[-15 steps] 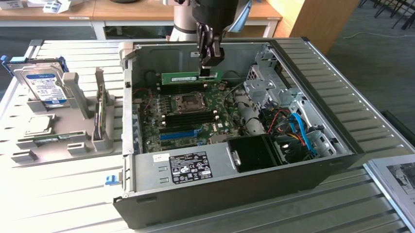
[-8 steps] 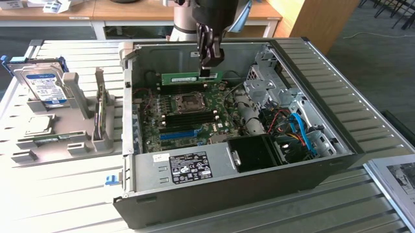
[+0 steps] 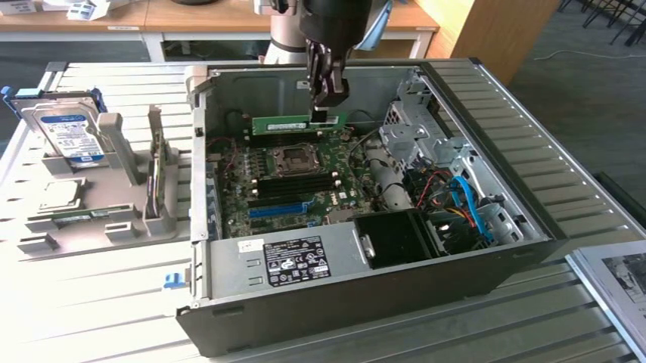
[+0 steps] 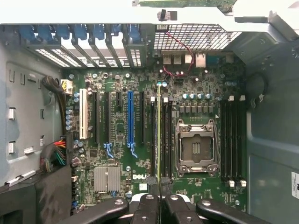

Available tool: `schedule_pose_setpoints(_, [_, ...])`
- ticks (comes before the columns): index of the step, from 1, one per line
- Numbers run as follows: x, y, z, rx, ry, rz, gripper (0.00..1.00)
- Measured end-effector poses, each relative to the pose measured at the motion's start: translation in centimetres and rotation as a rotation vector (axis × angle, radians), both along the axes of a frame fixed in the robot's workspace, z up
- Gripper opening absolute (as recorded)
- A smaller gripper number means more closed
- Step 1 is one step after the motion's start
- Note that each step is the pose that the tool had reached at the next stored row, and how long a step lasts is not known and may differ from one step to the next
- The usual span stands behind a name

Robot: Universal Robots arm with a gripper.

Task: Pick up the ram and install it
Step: 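Pick up the ram and move it above insertion slot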

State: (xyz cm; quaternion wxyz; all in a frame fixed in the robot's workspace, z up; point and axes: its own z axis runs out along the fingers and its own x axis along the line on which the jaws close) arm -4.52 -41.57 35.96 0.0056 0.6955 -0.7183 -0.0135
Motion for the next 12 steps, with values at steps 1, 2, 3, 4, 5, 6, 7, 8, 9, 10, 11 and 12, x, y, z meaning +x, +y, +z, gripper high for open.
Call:
schedule_pose_setpoints(1, [0.0, 0.0, 0.0, -0.0001, 0.0, 0.0, 0.12])
schedule_pose_setpoints(2, [0.0, 0.0, 0.0, -0.0001, 0.0001, 0.0, 0.12])
schedule_pose_setpoints(3, [0.0, 0.0, 0.0, -0.0001, 0.0, 0.0, 0.12])
schedule_pose_setpoints(4, [0.02, 0.0, 0.0, -0.0001, 0.0, 0.0, 0.12])
schedule_pose_setpoints(5, [0.12, 0.0, -0.01, -0.0001, 0.0, 0.0, 0.12])
schedule_pose_setpoints(6, [0.23, 0.0, -0.01, 0.0001, 0.0, 0.0, 0.12])
schedule_pose_setpoints(7, [0.35, 0.0, -0.01, 0.0, 0.0, 0.0, 0.12])
schedule_pose_setpoints(8, [0.46, 0.0, -0.01, 0.0, 0.0, 0.0, 0.12])
schedule_pose_setpoints(9, [0.57, 0.0, -0.01, 0.0, 0.0, 0.0, 0.12])
schedule_pose_setpoints(10, [0.68, 0.0, -0.01, 0.0, 0.0, 0.0, 0.12])
schedule_pose_setpoints(11, [0.77, 0.0, -0.02, 0.0, 0.0, 0.0, 0.12])
schedule_pose_setpoints(12, [0.83, 0.0, -0.01, 0.0, 0.0, 0.0, 0.12])
